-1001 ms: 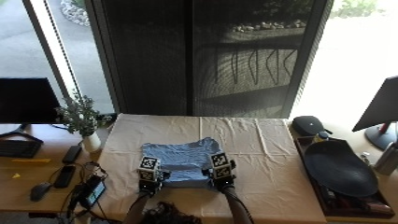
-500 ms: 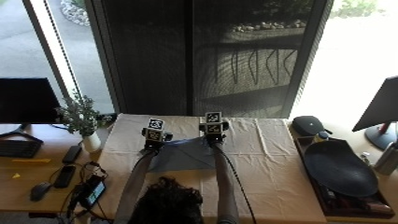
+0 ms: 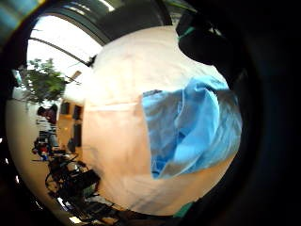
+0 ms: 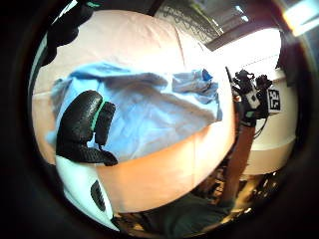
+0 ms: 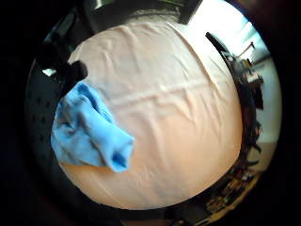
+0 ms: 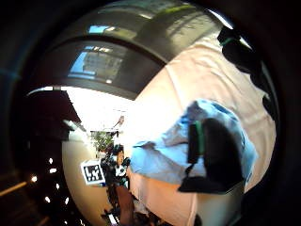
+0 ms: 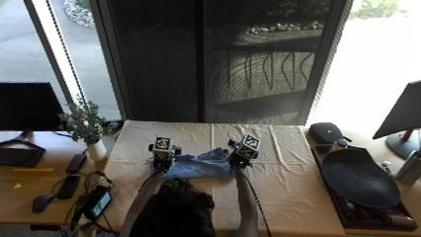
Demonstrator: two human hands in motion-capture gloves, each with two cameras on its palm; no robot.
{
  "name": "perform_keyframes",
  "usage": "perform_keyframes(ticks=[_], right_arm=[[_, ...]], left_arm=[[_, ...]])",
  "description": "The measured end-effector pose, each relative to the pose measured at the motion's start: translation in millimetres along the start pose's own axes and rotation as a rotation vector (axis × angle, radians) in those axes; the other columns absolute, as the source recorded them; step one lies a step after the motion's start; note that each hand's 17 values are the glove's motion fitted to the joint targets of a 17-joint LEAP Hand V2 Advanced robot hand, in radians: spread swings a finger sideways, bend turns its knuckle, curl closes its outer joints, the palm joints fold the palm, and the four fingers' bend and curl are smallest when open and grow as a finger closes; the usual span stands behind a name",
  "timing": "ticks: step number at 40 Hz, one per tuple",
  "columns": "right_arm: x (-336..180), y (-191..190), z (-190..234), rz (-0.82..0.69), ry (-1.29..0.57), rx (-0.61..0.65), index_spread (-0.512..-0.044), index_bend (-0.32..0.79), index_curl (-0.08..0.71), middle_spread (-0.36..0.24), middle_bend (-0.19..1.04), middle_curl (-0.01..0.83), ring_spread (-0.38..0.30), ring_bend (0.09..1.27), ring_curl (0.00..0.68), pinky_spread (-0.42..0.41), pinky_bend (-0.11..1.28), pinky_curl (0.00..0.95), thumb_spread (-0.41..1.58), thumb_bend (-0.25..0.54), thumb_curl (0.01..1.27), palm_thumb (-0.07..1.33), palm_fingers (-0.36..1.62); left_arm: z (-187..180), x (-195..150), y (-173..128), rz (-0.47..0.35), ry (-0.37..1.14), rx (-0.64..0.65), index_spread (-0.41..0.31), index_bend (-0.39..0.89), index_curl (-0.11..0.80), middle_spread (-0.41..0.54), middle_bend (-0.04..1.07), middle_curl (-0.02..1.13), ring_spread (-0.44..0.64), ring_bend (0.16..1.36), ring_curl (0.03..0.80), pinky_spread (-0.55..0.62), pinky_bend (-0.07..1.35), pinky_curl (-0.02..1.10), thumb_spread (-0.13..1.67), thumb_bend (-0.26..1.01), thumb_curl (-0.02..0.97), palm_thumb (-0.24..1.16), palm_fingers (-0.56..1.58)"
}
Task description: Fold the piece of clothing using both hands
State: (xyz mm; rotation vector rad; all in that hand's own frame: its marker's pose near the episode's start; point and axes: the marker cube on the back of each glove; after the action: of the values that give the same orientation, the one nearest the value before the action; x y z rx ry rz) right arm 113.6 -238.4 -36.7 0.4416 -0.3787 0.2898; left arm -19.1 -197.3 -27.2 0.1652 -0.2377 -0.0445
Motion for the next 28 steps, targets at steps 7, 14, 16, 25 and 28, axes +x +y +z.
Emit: perform_keyframes(ticks=[7,14,16,25,28], right_arm=[[55.6,64.5,35.3,0.147,0.381,-0.311,-0.311,0.07,0.282,-0.162,0.21,0.404,-0.067,0.46,0.378,0.012,0.64,0.409,1.19,-0.084,0.34,0.59,0.45],[47.7,56.7,54.2,0.1,0.314,-0.107,-0.301,0.07,0.243,-0.13,0.32,0.428,0.025,0.36,0.329,0.13,0.61,0.372,1.24,-0.022,0.32,0.53,0.42],[50.5,59.6,53.2,0.112,0.362,-0.095,-0.299,0.05,0.224,-0.155,0.38,0.438,-0.002,0.41,0.335,0.132,0.57,0.354,1.29,0.027,0.33,0.6,0.51],[31.3,56.6,39.4,0.166,0.241,-0.072,-0.31,0.02,0.164,-0.244,0.56,0.477,-0.176,0.62,0.38,0.035,0.46,0.314,1.32,0.095,0.37,0.77,0.86],[-3.6,73.2,25.4,0.187,-0.043,-0.325,-0.316,-0.02,0.135,-0.248,0.54,0.475,-0.216,0.69,0.402,-0.057,0.54,0.332,1.28,0.101,0.39,0.82,0.99]], left_arm=[[30.7,20.4,-19.8,0.041,-0.141,0.258,-0.169,0.15,0.315,-0.197,0.28,0.45,-0.11,0.52,0.374,0.12,0.32,0.36,1.23,-0.04,0.275,0.56,0.59],[78.4,22.8,-1.6,-0.003,-0.042,-0.007,-0.158,0.16,0.33,-0.119,0.13,0.41,0.03,0.46,0.355,0.22,0.37,0.37,1.35,-0.05,0.218,0.38,0.42],[85.8,22.2,-8.4,-0.005,-0.001,0.029,-0.151,0.15,0.332,-0.096,0.12,0.4,0.07,0.46,0.353,0.25,0.39,0.37,1.38,-0.05,0.196,0.32,0.37],[88.7,45.9,18.6,0.135,0.43,-0.309,-0.133,0.17,0.34,-0.041,0.16,0.36,0.22,0.44,0.323,0.36,0.43,0.36,1.47,-0.02,0.151,0.16,0.29],[73.0,36.5,24.1,0.17,0.482,-0.457,-0.132,0.17,0.348,-0.033,0.16,0.35,0.25,0.43,0.318,0.38,0.43,0.36,1.49,-0.01,0.145,0.14,0.27]])
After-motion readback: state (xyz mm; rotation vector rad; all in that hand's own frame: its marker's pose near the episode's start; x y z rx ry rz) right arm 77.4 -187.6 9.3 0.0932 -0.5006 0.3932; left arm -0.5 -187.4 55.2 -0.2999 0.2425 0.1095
